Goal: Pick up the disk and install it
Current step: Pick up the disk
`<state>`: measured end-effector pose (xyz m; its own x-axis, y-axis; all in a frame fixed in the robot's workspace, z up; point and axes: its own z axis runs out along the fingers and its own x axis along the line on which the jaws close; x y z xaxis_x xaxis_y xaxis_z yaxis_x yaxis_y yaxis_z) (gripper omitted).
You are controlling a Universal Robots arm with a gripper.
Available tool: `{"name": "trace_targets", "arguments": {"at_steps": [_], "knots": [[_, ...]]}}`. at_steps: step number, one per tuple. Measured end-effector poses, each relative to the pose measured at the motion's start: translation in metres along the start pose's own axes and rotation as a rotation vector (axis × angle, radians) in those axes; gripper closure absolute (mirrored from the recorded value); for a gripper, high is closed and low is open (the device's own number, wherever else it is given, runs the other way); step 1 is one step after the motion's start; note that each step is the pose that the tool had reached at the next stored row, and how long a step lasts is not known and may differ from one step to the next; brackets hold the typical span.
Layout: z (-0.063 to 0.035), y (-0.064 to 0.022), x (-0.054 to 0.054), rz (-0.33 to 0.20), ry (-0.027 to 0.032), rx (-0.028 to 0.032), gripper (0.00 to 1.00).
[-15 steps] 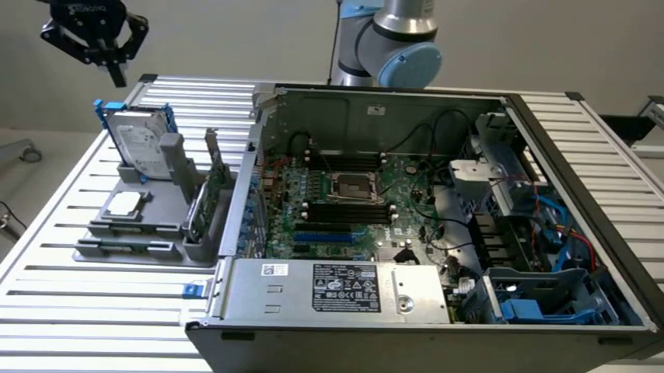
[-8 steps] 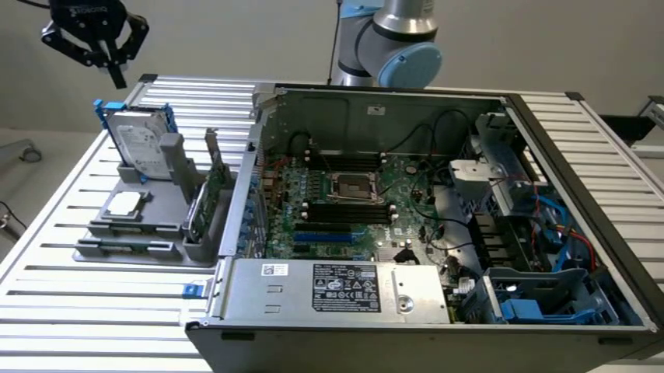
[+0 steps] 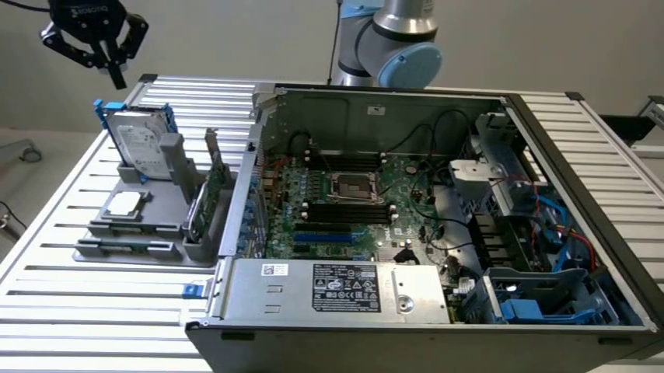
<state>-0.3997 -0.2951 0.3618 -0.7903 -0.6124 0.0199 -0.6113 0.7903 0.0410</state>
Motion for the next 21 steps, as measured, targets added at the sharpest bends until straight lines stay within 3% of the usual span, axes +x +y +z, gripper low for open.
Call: {"name": "trace_targets", "arguments": {"at_steps": [9,21], "knots": [[0.0,0.0001,0.0001,-0.162,0.0158,0.0148,0.89],[0.0,0.0005,0.0007,-0.378,0.0467,0.0452,0.89]]}}
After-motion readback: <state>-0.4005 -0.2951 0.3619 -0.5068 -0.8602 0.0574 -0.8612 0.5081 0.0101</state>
